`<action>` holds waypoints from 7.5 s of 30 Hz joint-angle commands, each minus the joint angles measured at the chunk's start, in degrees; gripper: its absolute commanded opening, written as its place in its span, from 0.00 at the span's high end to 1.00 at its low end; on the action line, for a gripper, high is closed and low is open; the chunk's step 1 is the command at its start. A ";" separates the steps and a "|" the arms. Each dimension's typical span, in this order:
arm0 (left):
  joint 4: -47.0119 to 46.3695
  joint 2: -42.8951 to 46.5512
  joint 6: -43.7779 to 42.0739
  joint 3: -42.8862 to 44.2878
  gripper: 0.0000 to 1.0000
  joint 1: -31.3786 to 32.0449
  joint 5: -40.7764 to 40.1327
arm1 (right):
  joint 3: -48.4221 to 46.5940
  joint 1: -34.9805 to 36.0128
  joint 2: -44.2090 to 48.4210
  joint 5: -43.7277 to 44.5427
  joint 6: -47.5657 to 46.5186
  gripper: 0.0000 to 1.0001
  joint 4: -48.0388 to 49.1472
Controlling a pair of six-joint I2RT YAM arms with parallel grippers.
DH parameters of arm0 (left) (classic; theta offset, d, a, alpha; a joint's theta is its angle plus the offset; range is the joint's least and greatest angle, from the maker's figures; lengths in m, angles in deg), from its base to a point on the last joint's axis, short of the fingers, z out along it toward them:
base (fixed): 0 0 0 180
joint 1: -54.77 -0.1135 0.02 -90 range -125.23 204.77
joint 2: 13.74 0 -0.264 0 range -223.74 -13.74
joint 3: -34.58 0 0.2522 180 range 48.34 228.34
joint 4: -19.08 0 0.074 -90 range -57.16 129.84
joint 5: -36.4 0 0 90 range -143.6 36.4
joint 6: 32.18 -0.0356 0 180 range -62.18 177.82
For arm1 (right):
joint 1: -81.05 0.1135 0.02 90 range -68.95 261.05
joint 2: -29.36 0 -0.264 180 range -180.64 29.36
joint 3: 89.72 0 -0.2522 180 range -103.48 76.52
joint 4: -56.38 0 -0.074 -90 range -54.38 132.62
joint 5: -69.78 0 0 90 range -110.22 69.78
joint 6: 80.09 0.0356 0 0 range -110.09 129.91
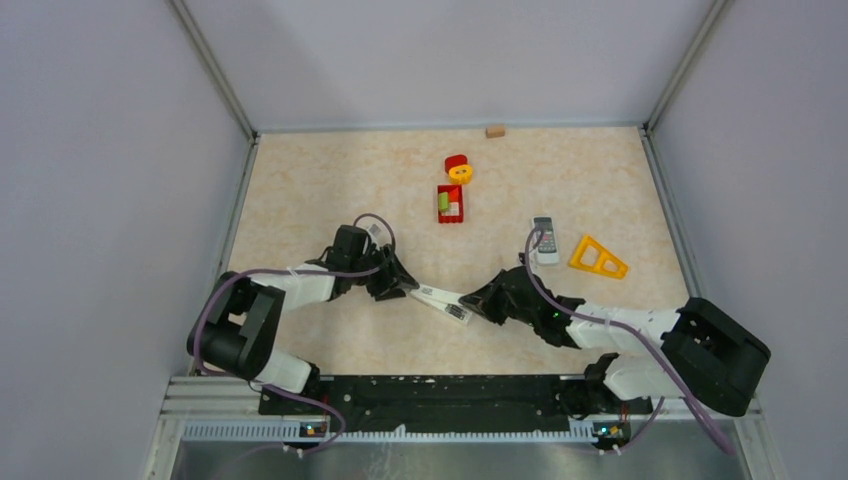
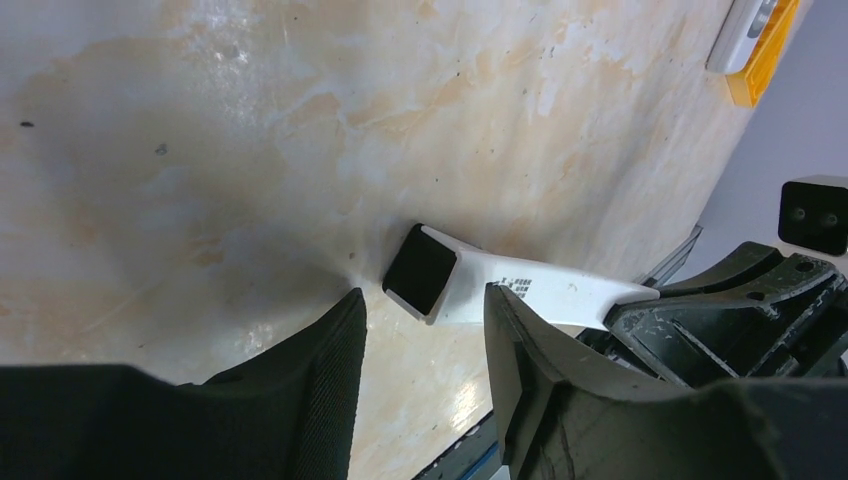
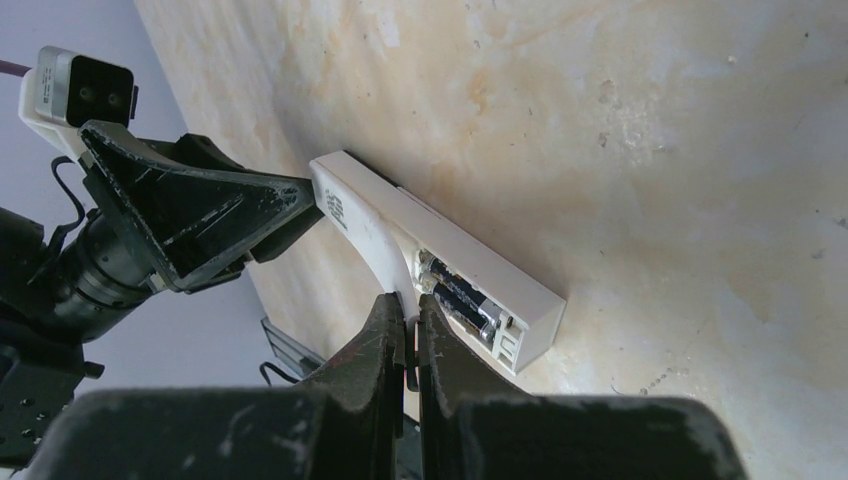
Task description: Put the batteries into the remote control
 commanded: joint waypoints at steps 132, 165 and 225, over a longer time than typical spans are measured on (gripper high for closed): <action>4.70 -3.36 -7.06 -2.78 0.54 1.80 -6.14 | -6.05 1.78 -3.19 -1.08 -2.81 0.88 -17.49; 15.94 -1.60 -12.97 3.29 0.85 1.79 -17.66 | -9.37 0.75 -8.45 -1.70 -4.32 0.88 -17.56; 4.25 2.25 -17.42 7.51 0.42 3.65 -10.72 | -11.37 -4.36 -10.85 -8.76 -9.92 0.84 -17.01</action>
